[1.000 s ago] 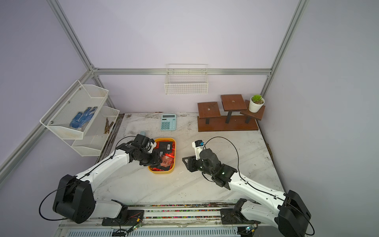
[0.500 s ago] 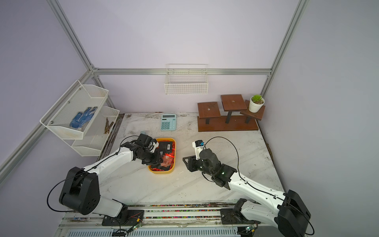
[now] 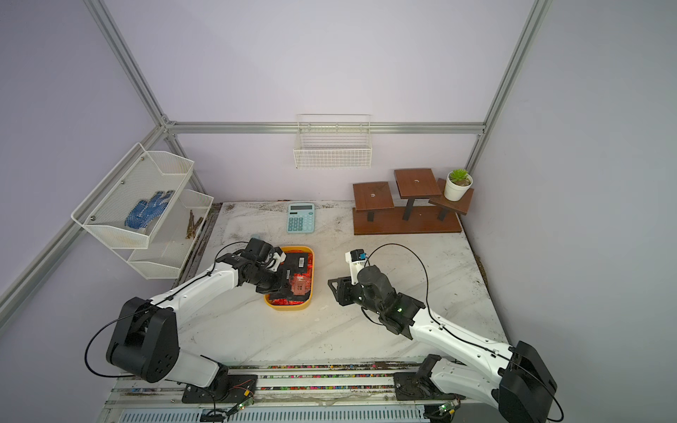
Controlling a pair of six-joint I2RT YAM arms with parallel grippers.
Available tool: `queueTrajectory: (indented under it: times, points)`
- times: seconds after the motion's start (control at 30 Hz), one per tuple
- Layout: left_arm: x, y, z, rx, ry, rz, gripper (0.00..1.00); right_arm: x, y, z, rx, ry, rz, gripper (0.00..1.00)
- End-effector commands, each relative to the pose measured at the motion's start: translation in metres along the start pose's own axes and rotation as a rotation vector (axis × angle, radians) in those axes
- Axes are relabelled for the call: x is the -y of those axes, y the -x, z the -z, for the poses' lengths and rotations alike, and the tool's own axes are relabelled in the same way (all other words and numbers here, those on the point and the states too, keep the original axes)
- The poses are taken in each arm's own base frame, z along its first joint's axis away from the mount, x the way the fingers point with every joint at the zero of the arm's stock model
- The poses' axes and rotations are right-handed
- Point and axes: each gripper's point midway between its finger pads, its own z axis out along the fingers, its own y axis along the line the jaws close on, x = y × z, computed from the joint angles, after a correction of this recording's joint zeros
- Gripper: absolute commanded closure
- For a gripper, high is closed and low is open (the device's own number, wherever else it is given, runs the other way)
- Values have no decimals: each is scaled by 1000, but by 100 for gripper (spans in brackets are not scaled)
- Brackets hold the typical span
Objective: Take the tea bags out of the storage box
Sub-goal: Pick up the tea bag from the storage box.
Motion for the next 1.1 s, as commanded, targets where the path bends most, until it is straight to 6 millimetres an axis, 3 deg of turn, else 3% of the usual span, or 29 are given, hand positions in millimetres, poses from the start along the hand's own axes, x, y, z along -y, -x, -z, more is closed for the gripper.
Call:
queueTrajectory:
  times: [0.0,0.23,0.4,0.57,0.73,0.9,1.07]
  points:
    - [8,-2,-4,-10,-52,-9,97,5,-4,5,1,-26,11,60]
    - [12,-2,3,6,-66,15,100,8,-1,13,23,-40,13,60]
    - [16,-1,19,24,-52,23,100,6,6,23,43,-45,24,60]
    - [33,5,58,97,-74,-4,100,8,24,40,102,-85,37,60]
    - [50,9,82,138,-130,-6,100,7,45,58,150,-121,53,59]
    - [75,21,95,170,-233,1,100,11,71,79,192,-167,54,58]
    - [107,39,94,181,-333,-4,100,19,93,101,222,-195,41,59]
